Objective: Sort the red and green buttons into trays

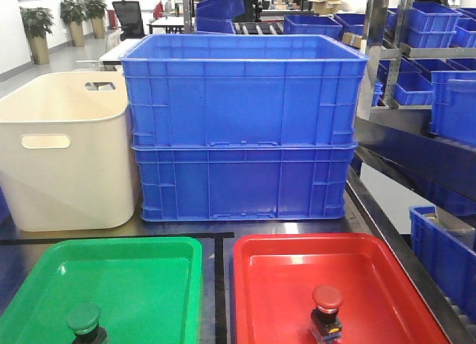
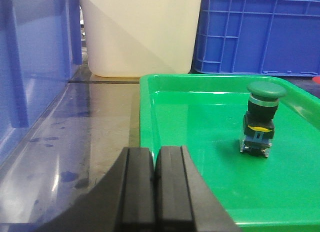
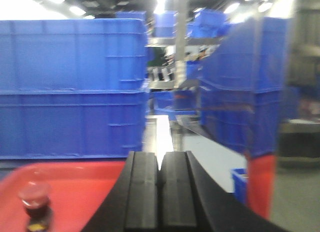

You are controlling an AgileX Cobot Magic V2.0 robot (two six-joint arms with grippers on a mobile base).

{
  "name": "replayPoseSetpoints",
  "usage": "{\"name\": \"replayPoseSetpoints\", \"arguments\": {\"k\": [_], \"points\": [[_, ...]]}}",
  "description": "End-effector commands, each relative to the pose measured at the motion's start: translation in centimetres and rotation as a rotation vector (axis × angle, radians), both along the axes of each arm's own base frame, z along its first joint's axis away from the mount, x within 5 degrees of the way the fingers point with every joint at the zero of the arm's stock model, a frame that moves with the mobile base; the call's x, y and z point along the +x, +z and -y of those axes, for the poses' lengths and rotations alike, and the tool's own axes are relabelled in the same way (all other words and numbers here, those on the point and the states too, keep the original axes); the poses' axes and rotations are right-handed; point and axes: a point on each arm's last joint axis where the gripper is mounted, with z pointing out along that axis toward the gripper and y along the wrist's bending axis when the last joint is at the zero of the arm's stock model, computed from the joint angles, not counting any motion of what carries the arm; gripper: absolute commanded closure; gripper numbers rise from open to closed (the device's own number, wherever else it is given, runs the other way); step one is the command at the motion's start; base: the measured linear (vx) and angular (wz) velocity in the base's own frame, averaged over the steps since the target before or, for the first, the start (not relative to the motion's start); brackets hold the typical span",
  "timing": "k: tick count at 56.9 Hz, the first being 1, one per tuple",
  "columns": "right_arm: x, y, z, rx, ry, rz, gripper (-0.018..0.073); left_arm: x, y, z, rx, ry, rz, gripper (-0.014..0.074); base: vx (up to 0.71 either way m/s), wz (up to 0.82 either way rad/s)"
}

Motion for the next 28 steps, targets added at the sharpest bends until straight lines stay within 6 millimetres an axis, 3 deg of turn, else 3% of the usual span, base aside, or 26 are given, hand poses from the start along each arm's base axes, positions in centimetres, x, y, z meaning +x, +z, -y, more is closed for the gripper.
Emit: {"name": "replayPoseSetpoints", "arguments": {"k": [1, 10, 28], "points": [[-0.5, -0.7, 0.1, -0.045, -0.021, 0.075, 0.0573, -0.2, 1.5, 0.0, -0.009, -0.005, 0.118, 0.0602, 0.0, 0.0], [0.3, -6.0, 0.0, -0.03, -0.004, -0.022, 0.0571, -0.2, 1.5, 0.0, -0.009, -0.006, 0.118, 0.0603, 0.0, 0.0], [0.3, -6.1, 0.0, -0.06, -0.009, -0.062, 0.0571, -0.2, 1.5, 0.0, -0.009, -0.006, 0.117, 0.0603, 0.0, 0.0]]}}
